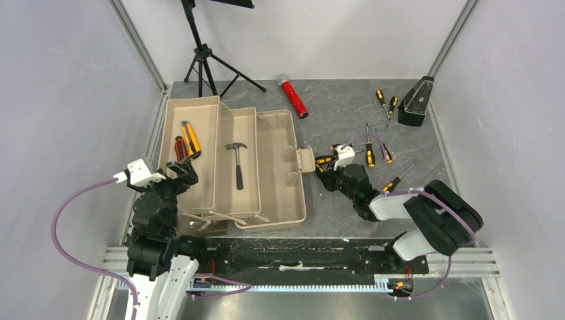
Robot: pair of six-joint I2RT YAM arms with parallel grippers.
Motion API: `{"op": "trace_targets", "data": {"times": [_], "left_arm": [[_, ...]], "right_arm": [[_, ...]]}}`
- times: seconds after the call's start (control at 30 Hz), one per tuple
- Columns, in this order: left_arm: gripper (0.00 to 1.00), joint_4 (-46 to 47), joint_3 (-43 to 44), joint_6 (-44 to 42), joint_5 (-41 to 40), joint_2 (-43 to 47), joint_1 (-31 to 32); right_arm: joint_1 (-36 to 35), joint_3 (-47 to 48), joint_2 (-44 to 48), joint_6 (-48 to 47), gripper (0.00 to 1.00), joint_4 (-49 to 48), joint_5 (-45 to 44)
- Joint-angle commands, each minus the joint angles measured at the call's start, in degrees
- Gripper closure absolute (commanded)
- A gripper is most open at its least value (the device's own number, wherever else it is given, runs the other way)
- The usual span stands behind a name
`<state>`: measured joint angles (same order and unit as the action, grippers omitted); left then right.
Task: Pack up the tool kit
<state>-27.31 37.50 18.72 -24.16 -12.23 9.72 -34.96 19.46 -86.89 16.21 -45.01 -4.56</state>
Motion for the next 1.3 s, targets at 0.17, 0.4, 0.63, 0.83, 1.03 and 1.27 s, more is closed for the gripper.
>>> {"op": "trace_targets", "data": {"times": [0.17,0.4,0.63,0.83,1.03,1.27], "left_arm": [[0.06,2.2,-0.2,-2.4,-1.6,0.6,-0.3],[0.06,2.3,-0.3,-2.4,-1.6,0.5,-0.3],[0.06,2.3,-0.3,-2.4,-1.7,0.4,-0.3],[0.06,2.3,-0.3,-2.3,-1.9,0.6,-0.3],[0.06,2.2,-0.2,-2.3,-2.1,1.0,-0.3],[0.06,2.0,-0.3,-2.2,-2.8,2.2,-0.3]], "right_arm": [[0.2,-3.7,20.9,4.8,1.00,18.7,-6.5],[0.2,-0.3,36.5,5.7,1.00,30.1,-14.8],[-4.1,8.6,37.7,8.8,1.00,34.2,-15.7],[-17.0,15.5,30.4,13.8,1.00,34.1,-21.3],[-22.5,22.3,18.0,18.2,1.00,33.7,-21.6],[-27.9,33.6,3.3,19.2,0.99,36.8,-25.0]]}}
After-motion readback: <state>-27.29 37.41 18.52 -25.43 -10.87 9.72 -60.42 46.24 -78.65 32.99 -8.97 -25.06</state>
